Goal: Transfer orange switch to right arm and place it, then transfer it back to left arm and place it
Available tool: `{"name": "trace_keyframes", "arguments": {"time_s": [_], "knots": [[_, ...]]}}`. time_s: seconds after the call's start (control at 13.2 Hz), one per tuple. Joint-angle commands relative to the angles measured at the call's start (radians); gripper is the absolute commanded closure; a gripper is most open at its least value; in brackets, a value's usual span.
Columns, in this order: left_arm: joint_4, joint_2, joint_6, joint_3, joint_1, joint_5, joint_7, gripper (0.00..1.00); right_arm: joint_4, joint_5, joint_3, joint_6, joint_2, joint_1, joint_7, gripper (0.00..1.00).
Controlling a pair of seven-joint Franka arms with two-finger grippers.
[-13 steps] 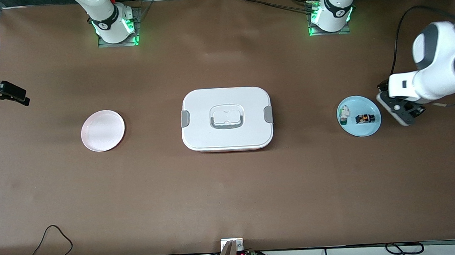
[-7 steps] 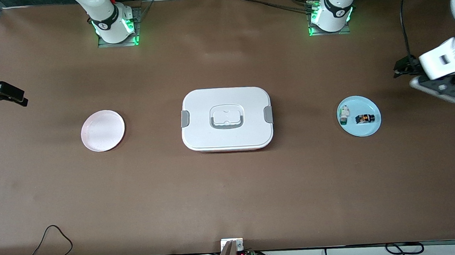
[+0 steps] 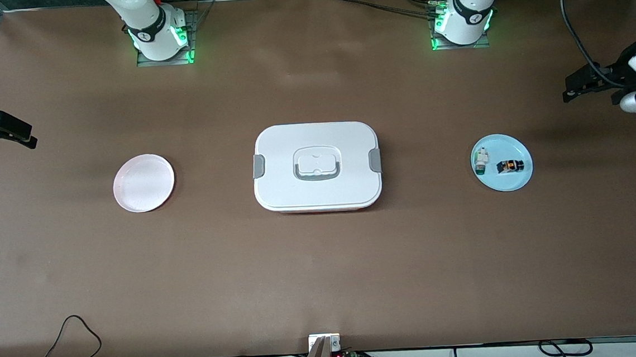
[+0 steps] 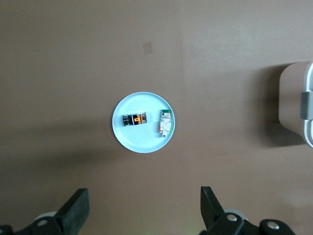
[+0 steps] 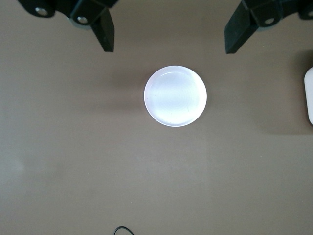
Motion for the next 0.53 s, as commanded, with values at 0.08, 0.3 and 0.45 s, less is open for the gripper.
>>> {"name": "trace_keyframes", "arguments": {"time_s": [0.08,0.3,0.45], "knots": [[0.039,0.004,-0.03,0.0,-0.001,-0.017,-0.015,0.0,0.022,0.01,0.02,-0.057,0.004,-0.011,-0.009,0.0],[0.064,0.006,-0.058,0.17,-0.274,0.018,-0.081,0.0,0.022,0.008,0.018,-0.072,-0.001,-0.012,-0.017,0.0],[0.064,0.012,-0.055,0.27,-0.355,0.018,-0.079,0.0,0.024,0.008,0.02,-0.072,-0.001,-0.012,-0.014,0.0]]}}
